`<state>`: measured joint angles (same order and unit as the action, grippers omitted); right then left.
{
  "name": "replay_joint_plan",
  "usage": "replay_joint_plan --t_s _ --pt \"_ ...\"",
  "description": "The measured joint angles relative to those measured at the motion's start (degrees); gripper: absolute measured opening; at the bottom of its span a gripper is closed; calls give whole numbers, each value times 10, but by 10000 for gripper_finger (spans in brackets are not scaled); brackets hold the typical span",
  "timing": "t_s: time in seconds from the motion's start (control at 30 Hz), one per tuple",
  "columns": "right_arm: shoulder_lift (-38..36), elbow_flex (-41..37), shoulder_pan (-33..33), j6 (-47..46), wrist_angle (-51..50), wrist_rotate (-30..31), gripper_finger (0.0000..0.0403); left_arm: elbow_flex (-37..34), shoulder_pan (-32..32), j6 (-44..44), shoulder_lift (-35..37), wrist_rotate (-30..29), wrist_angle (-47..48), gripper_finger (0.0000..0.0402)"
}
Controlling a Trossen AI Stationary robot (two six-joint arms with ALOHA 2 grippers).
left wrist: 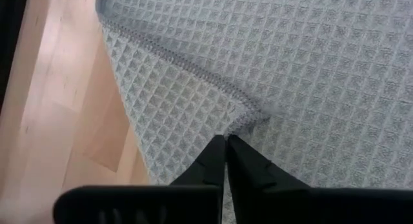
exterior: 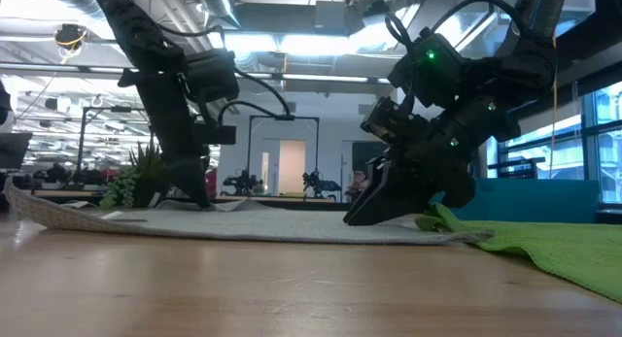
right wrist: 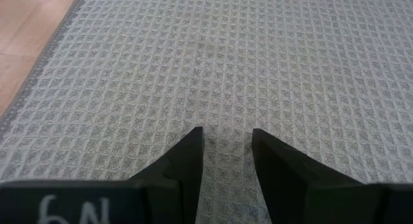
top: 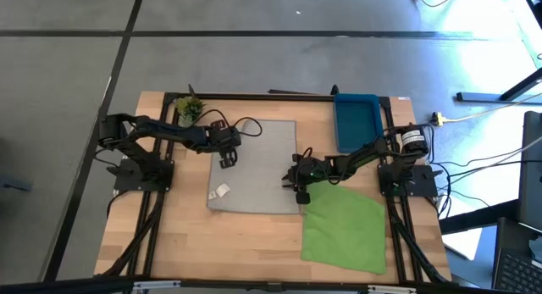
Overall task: Roll microfiber towels into tight, uniform cylinder then place into a basket
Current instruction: Roll the gray towel
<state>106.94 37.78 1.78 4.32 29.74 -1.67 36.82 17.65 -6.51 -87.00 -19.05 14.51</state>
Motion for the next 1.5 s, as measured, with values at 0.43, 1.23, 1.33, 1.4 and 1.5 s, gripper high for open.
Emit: replay_joint_plan --t_s 0.43,1.23,1.33,1.4,1.5 --pt "0 0 0 0 0 0 135 9 35 84 5 -116 4 0" --pt "0 0 0 5 0 0 135 13 80 109 5 -121 4 79" --pt "-1 0 -1 8 1 0 135 17 80 94 5 -122 11 91" --pt "-4 0 -3 8 -2 0 135 31 80 98 13 -122 36 92" --pt "-17 4 -6 10 -22 1 135 66 74 110 33 -118 84 93"
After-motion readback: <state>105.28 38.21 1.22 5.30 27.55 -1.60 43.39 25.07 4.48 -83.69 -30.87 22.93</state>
